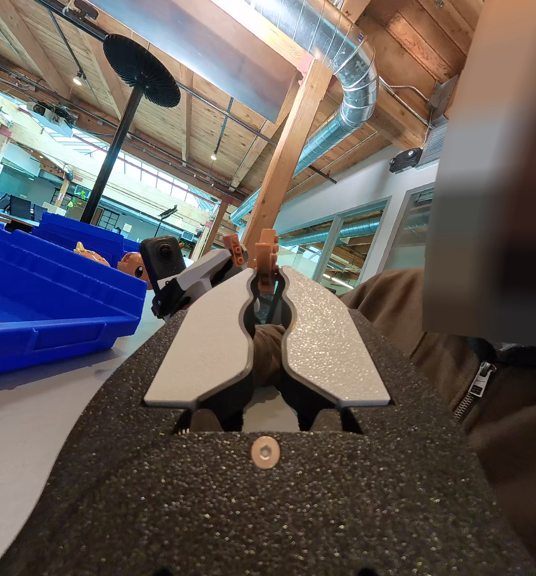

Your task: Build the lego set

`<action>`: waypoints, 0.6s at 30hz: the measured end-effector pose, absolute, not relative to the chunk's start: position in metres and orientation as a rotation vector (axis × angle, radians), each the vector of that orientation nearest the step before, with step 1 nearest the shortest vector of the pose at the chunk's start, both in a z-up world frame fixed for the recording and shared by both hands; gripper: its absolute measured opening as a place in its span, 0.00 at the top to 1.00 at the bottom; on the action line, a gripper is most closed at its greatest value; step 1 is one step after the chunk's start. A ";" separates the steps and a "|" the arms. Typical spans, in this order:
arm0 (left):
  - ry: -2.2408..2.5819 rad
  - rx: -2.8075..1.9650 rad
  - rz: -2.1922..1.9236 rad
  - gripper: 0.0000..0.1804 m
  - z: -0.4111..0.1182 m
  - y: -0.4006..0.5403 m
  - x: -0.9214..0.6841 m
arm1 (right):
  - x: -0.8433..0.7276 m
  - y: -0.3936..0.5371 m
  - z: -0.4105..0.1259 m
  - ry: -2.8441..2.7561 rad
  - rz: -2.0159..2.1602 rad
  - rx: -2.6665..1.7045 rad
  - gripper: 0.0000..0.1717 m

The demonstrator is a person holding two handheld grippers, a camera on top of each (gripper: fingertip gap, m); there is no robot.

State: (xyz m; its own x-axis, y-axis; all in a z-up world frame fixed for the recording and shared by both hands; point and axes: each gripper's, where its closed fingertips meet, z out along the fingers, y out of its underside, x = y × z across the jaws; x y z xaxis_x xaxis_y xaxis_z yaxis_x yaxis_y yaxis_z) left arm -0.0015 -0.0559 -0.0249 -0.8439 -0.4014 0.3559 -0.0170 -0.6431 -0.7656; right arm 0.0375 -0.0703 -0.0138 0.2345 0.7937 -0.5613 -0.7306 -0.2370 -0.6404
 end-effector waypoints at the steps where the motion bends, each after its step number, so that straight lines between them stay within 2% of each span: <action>1: 1.199 -0.748 -2.553 0.94 -0.024 -0.056 -0.002 | 0.036 -0.070 -0.014 -0.079 1.422 -1.120 0.95; 13: 1.200 -0.728 -2.542 0.94 -0.023 -0.057 -0.004 | 0.027 -0.071 -0.016 -0.139 1.325 -1.196 0.95; 16: 1.207 -0.745 -2.505 0.94 -0.024 -0.055 -0.002 | 0.049 -0.059 -0.021 -0.107 1.070 -1.360 0.95; 18: 1.223 -0.757 -2.469 0.94 -0.026 -0.056 -0.001 | 0.087 -0.052 -0.027 -0.077 0.727 -1.540 0.96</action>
State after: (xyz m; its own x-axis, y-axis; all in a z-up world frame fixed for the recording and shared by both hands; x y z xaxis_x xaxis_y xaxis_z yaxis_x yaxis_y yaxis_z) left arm -0.0010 -0.0556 -0.0261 -0.8224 -0.4646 0.3284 0.0201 -0.6006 -0.7993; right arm 0.0873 -0.0518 -0.0269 0.7914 0.4688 -0.3924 -0.3766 -0.1317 -0.9170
